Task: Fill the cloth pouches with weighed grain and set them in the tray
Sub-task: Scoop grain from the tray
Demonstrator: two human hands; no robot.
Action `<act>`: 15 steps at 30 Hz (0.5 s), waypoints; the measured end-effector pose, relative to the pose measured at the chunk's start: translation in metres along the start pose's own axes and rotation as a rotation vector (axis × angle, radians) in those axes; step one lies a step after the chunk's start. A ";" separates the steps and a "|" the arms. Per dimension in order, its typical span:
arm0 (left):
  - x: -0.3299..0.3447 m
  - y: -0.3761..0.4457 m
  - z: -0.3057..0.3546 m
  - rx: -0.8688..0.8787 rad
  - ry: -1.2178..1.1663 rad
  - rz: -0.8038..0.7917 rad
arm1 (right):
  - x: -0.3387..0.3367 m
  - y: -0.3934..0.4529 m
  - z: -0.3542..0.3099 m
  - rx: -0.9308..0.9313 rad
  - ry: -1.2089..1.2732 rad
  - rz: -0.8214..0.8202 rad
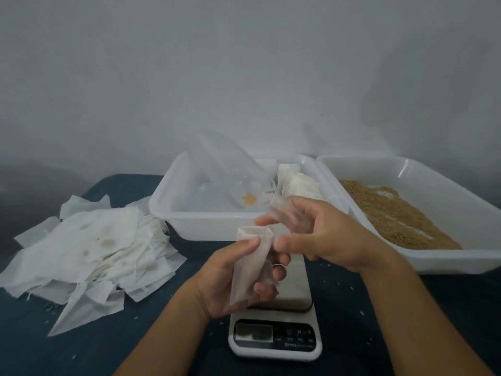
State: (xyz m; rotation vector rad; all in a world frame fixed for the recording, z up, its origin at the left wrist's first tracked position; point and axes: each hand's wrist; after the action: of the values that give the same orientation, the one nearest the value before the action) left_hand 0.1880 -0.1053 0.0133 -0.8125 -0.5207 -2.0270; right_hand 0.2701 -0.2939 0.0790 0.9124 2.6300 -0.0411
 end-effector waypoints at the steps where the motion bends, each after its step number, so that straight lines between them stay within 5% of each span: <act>1: 0.000 0.000 0.000 0.003 0.012 -0.016 | 0.002 0.000 0.001 0.022 0.002 -0.017; 11: -0.001 0.004 0.002 0.122 0.136 0.060 | 0.006 0.009 -0.002 -0.207 -0.028 0.328; 15: 0.001 0.012 0.000 0.256 0.280 0.234 | 0.007 0.004 -0.007 -0.299 -0.048 0.474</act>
State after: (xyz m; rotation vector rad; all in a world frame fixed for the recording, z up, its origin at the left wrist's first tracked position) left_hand 0.1975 -0.1123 0.0154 -0.4062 -0.4873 -1.7754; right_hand 0.2651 -0.2860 0.0840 1.3678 2.2279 0.4293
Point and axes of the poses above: each hand's wrist, its own y-axis towards the middle knuckle, its own x-axis out of the palm, z = x × y, and after that the axes turned 1 degree about y, right-handed
